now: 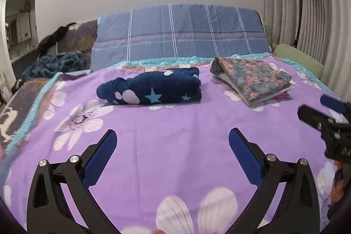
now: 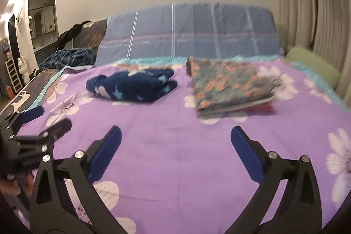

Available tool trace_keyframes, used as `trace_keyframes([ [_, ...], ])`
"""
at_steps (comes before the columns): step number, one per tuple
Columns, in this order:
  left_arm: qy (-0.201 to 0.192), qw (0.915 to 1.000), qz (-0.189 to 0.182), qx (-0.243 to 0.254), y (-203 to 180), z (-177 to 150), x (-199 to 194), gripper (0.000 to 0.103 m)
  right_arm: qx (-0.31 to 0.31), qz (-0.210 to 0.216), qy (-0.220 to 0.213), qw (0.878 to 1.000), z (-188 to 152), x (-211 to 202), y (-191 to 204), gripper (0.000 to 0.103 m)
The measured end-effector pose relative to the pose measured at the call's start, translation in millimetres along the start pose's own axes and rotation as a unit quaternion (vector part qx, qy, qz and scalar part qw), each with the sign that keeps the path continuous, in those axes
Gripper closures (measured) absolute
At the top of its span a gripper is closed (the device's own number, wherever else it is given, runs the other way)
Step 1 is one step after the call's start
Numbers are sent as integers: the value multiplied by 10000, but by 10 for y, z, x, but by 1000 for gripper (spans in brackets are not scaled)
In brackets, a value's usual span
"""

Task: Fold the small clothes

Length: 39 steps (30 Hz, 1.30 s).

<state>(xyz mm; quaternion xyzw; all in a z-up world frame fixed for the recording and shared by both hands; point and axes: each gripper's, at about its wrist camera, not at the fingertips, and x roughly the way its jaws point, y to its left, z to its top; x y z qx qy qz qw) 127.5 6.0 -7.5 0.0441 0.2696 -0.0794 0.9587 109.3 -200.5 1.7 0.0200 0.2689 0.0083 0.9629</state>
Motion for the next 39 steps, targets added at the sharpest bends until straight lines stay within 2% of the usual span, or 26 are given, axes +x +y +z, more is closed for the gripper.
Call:
trace_keyframes([
  [9,-327,9987,375,57,-122,-73,-749,1,17,-11,-590,9983,4,-789,98,2],
  [14,-363,9982,462,90,-147,-137,-964,1,109,-27,-629,9980,-81,-1031,102,2],
  [19,-263,9978,552,240,-210,-215,-1025,1,-1,16,-520,9986,-182,-1113,155,2],
  [25,-151,9985,509,130,-195,-278,-1045,1,-136,-8,-420,9990,-264,-1168,226,2],
  [39,-123,9990,410,101,-225,-310,-1006,1,-6,-85,-153,9998,-323,-1041,160,2],
])
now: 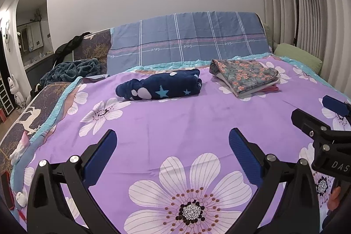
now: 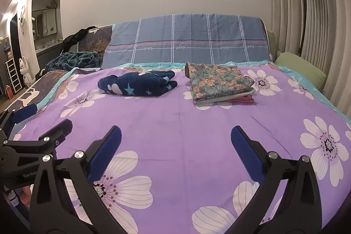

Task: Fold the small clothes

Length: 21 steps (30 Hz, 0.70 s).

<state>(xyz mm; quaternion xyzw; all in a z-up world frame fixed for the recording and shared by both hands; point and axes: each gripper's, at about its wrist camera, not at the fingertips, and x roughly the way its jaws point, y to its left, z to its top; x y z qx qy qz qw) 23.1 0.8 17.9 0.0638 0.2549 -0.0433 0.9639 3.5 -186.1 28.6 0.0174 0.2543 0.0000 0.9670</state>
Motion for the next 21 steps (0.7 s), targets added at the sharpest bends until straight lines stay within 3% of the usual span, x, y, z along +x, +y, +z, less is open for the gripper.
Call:
trace_keyframes([
  [10,63,9998,203,55,-52,-3,59,1,55,-28,100,9999,-24,74,-39,2],
  [21,107,9998,169,78,-84,-7,108,1,42,-70,137,9999,-30,136,-52,2],
])
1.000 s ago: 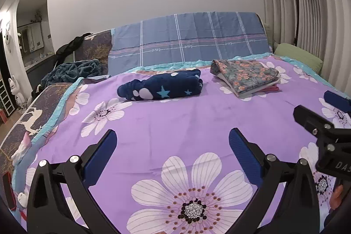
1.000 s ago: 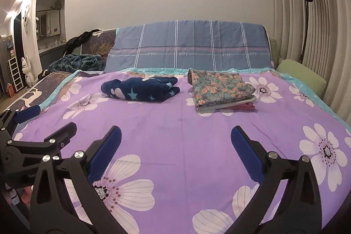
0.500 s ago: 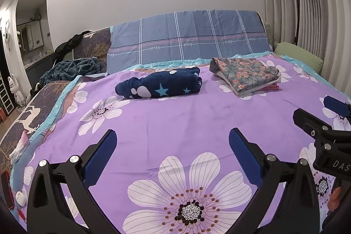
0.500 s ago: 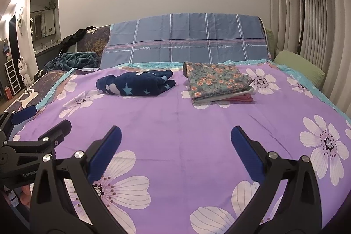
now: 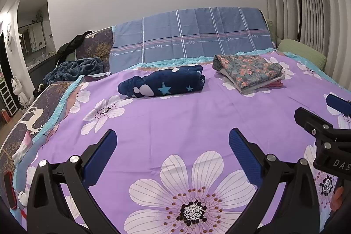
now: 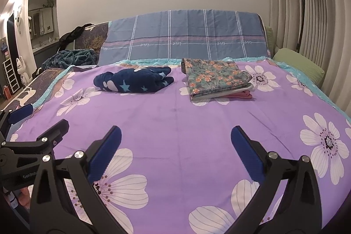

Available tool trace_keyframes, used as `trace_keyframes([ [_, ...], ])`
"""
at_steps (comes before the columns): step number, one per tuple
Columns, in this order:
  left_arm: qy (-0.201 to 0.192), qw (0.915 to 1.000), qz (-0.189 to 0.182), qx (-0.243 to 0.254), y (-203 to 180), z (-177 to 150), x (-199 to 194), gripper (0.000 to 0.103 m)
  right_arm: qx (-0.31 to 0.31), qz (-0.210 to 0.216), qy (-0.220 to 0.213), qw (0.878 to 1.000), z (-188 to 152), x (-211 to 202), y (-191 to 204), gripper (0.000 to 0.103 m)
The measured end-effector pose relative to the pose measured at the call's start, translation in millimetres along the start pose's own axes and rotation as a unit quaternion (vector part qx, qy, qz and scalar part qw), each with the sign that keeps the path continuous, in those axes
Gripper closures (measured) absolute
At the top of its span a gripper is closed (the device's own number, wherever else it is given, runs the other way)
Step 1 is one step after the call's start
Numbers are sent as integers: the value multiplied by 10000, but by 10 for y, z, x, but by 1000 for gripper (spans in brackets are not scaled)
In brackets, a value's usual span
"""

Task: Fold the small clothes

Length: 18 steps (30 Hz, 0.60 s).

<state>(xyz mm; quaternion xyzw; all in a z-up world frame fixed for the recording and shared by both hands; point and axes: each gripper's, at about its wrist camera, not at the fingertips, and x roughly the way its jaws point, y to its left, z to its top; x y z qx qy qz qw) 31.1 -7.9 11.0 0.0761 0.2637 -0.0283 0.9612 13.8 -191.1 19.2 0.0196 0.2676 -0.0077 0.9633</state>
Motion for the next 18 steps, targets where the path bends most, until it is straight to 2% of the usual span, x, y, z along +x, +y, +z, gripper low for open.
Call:
trace_keyframes([
  [18,58,10000,-57,16,-32,-15,30,1,-70,-104,30,9999,-7,57,2,2],
])
